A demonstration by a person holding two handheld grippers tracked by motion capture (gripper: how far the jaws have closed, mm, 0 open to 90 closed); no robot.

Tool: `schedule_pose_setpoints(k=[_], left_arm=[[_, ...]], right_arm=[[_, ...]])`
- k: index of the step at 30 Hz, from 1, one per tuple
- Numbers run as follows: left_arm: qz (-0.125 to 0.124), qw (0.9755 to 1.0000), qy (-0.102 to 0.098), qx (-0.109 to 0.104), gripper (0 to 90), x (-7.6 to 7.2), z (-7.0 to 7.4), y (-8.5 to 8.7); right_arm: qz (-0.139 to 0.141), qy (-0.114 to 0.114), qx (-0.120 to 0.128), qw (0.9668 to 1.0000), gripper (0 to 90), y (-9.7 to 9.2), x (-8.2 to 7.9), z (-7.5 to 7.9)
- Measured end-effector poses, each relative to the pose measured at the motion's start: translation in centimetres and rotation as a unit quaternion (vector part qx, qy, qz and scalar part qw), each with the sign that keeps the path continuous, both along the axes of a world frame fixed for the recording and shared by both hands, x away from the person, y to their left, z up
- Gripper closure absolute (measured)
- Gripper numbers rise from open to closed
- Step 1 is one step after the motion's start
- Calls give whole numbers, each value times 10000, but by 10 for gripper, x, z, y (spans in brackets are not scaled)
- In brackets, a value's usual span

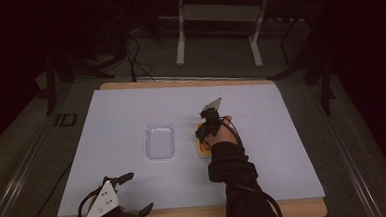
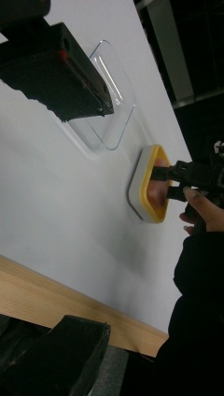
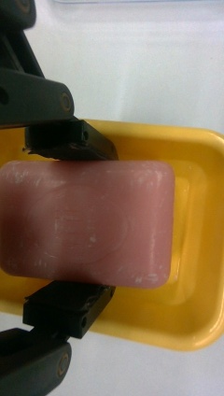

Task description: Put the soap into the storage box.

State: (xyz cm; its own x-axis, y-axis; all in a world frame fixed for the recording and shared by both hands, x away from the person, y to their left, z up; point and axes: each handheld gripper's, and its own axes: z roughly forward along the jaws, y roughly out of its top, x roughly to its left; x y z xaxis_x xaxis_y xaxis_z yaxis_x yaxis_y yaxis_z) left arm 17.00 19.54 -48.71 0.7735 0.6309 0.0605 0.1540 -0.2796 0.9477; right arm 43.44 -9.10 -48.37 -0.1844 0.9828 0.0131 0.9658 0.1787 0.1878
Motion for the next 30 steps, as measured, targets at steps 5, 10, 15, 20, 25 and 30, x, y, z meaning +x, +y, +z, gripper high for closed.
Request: schedule_pose_setpoints(k=[5, 10, 15, 20, 25, 30], left_arm=[[10, 10000, 0, -20, 2, 0, 0, 0], [6, 10000, 5, -4, 2, 0, 0, 0], [8, 10000, 5, 1, 2, 0, 0, 0], [5, 10000, 13, 0, 2, 0, 0, 0], [7, 10000, 16, 3, 2, 0, 0, -1], [11, 10000, 21, 3, 2, 1, -1, -1]], right_arm=[[13, 5, 17, 10000, 371, 1, 1, 0], [62, -70, 91, 9999, 362, 1, 1, 7], [188, -190, 84, 9996, 361, 1, 0, 23], [349, -207, 97, 9991, 335, -2, -2, 32], [566, -254, 61, 9981, 311, -5, -5, 42], [746, -323, 90, 9967, 264, -17, -9, 48]])
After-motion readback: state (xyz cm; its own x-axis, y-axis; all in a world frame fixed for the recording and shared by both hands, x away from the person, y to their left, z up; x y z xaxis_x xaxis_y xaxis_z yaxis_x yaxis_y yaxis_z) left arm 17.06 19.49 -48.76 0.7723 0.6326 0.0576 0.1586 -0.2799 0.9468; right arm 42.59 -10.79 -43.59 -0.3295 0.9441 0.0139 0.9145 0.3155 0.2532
